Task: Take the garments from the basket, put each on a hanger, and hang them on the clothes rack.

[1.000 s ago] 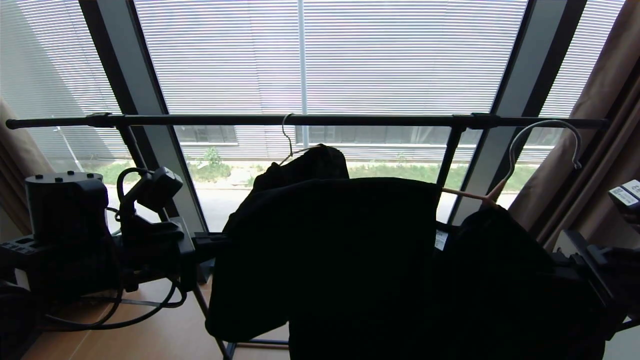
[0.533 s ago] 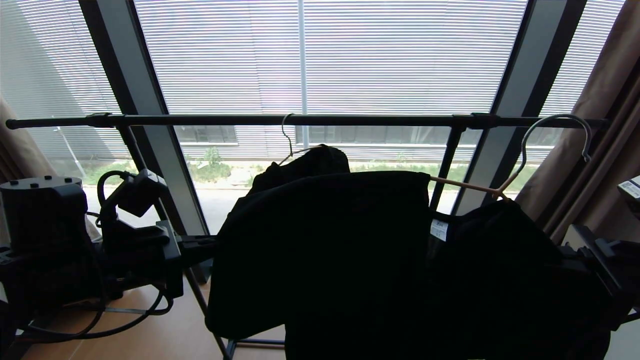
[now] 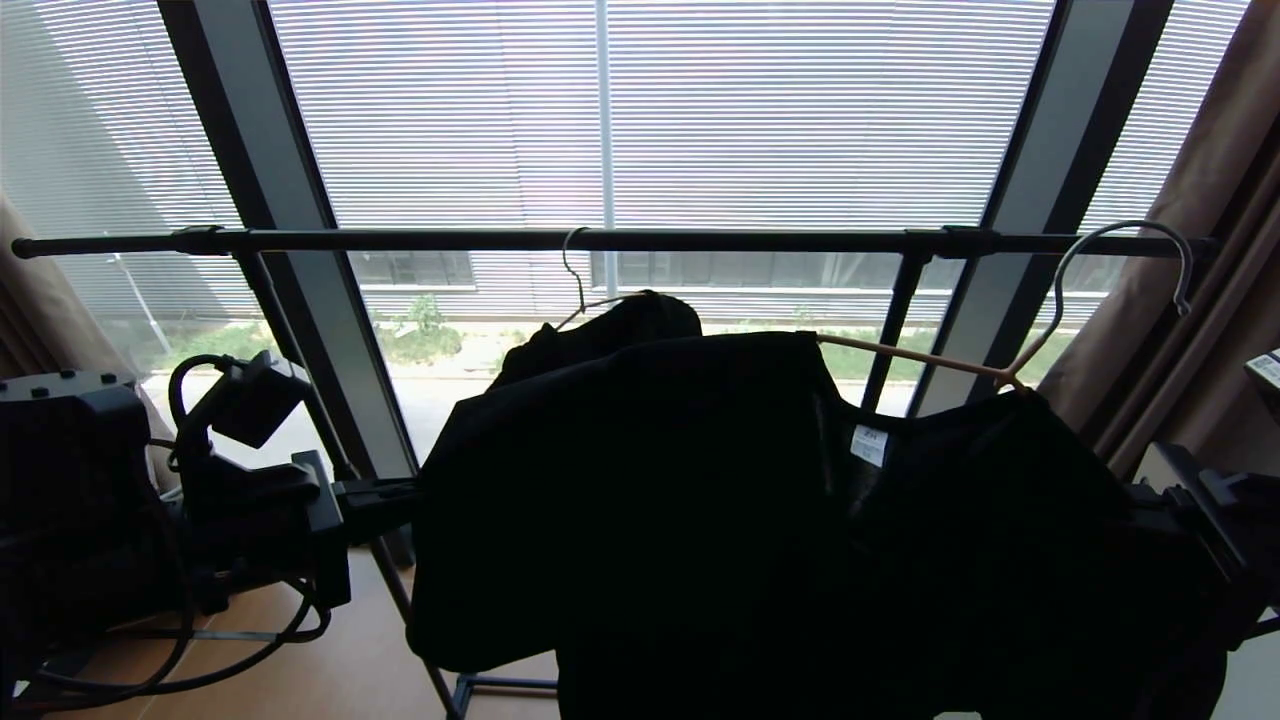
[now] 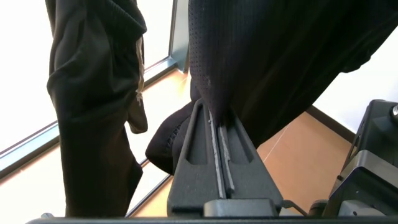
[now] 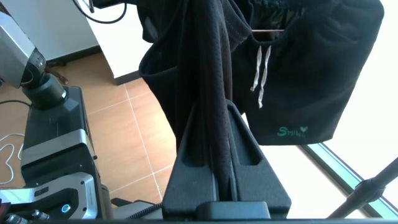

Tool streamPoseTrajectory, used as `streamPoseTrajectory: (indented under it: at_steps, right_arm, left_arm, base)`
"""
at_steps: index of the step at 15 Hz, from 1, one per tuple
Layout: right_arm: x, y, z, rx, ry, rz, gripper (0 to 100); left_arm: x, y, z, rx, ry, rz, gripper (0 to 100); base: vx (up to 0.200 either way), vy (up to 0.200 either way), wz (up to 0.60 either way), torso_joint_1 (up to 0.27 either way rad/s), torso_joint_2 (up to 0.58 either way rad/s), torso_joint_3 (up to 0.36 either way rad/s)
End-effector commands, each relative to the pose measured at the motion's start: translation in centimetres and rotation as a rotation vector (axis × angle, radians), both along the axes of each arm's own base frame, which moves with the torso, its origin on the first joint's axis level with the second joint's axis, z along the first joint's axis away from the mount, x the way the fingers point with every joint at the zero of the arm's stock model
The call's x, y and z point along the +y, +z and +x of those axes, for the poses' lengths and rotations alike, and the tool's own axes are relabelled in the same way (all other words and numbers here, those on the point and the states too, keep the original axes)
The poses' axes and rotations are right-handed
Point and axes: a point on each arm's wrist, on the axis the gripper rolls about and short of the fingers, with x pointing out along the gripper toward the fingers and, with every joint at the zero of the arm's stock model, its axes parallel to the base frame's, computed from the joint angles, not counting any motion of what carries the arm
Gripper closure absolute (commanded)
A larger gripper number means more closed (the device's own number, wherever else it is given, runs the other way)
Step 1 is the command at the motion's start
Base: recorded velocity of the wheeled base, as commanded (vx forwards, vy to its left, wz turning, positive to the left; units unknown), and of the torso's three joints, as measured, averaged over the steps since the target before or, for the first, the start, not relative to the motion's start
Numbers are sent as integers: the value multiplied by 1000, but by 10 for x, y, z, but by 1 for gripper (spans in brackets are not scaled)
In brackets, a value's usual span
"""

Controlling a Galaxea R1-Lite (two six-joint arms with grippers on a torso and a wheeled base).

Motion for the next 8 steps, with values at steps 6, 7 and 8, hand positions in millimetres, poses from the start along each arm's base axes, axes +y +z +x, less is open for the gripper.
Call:
streamPoseTrajectory:
  at_steps: [6, 7, 8]
  right_arm:
    - [0, 0, 1, -1, -1, 0, 100]
    - [0, 0, 0, 0, -1, -1, 100]
    - [0, 0, 0, 1, -1, 0, 100]
  left_arm:
    - [1, -3, -1, 9, 0, 2, 100]
    - [1, -3, -2, 11, -2, 4, 100]
    - [1, -4, -3, 11, -2, 6, 100]
  base:
    - [0, 0, 0, 0, 0, 0]
    - [0, 0, 0, 0, 0, 0]
    - [0, 0, 0, 0, 0, 0]
